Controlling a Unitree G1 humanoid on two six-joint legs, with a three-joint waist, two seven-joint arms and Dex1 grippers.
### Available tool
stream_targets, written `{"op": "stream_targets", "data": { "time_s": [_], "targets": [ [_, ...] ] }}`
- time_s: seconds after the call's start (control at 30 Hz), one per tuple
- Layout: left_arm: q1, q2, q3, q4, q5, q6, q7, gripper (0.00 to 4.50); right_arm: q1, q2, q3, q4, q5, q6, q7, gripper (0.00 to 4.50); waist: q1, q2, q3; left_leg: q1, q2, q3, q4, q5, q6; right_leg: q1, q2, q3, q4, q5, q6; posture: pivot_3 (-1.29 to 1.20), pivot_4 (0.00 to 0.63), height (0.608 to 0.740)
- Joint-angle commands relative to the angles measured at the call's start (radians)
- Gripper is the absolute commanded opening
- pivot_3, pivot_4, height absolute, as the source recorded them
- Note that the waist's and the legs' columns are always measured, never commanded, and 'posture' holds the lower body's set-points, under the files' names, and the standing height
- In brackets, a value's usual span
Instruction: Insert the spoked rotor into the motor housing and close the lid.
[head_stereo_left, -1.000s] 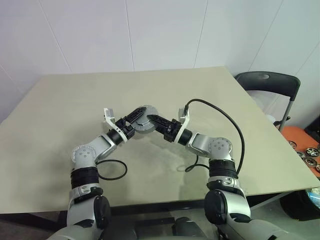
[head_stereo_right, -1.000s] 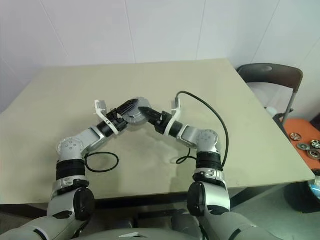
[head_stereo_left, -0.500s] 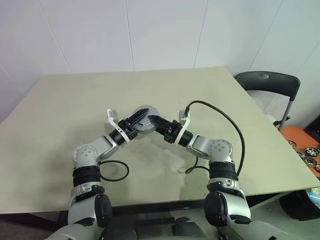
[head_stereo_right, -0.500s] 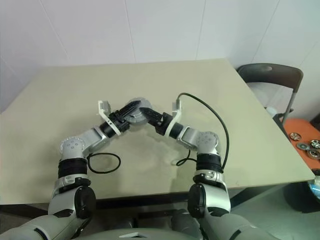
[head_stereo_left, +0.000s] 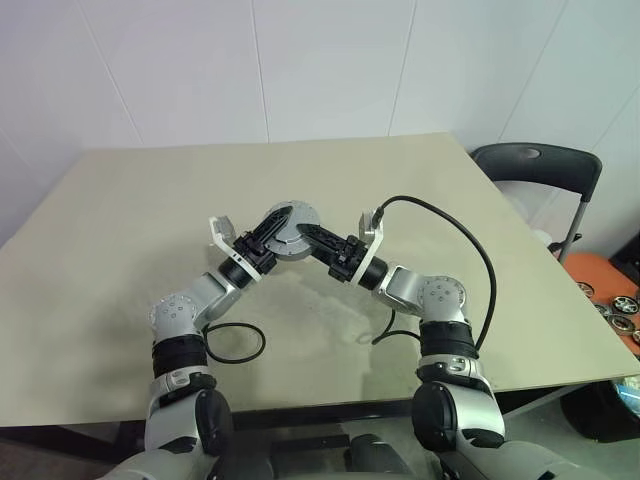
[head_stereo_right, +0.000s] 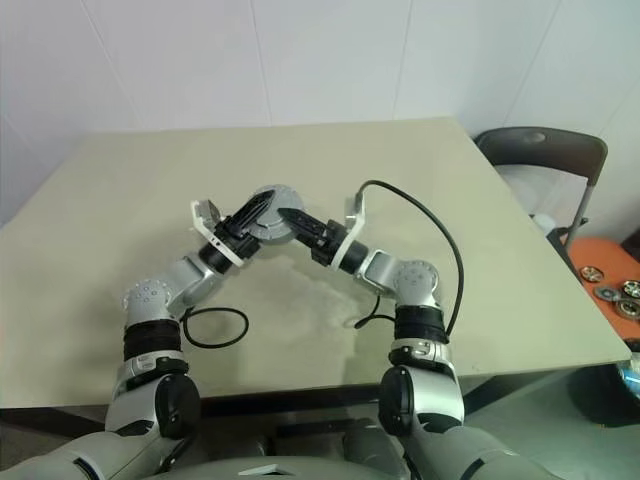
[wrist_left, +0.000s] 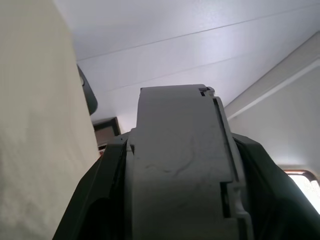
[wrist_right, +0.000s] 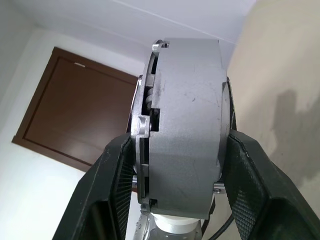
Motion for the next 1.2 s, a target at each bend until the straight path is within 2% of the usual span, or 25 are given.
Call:
{"op": "stream_targets", "data": {
  "time_s": [0.03, 0.57, 0.63, 0.8, 1.2],
  "targets": [
    [-0.026, -0.003, -0.008, -0.051, -0.04, -0.009, -0.001, 2.36, -0.012, -0.003, 0.027, -0.03, 0.016, -0.006, 0.017, 2.18, 0.0, 0.0, 0.0, 0.0, 0.0, 0.0, 0.0, 0.0, 0.0, 0.0, 0.0, 0.0, 0.0, 0.0, 0.0, 0.0, 0.0, 0.74],
    [-0.017, -0.008, -0.044, -0.057, -0.008, -0.005, 0.0, 2.36, -0.012, -0.021, 0.071, -0.02, -0.013, -0.03, 0.018, 2.18, 0.001, 0.0, 0.0, 0.0, 0.0, 0.0, 0.0, 0.0, 0.0, 0.0, 0.0, 0.0, 0.0, 0.0, 0.0, 0.0, 0.0, 0.74],
    [-0.015, -0.01, -0.051, -0.056, 0.001, -0.008, -0.002, 2.35, -0.022, -0.021, 0.062, 0.012, -0.028, -0.048, -0.006, 2.93, 0.001, 0.0, 0.0, 0.0, 0.0, 0.0, 0.0, 0.0, 0.0, 0.0, 0.0, 0.0, 0.0, 0.0, 0.0, 0.0, 0.0, 0.74],
    [-0.009, -0.019, -0.055, -0.058, -0.004, -0.023, 0.001, 2.35, -0.023, -0.027, 0.07, 0.022, -0.04, -0.06, -0.017, 4.47, 0.002, 0.0, 0.0, 0.0, 0.0, 0.0, 0.0, 0.0, 0.0, 0.0, 0.0, 0.0, 0.0, 0.0, 0.0, 0.0, 0.0, 0.74],
    [-0.031, -0.021, -0.01, -0.008, 0.049, -0.22, 0.047, 2.26, -0.007, -0.028, 0.074, 0.015, -0.032, -0.061, -0.012, 4.5, 0.002, 0.0, 0.0, 0.0, 0.0, 0.0, 0.0, 0.0, 0.0, 0.0, 0.0, 0.0, -0.001, 0.0, 0.0, 0.0, 0.0, 0.74]
  ]
}}
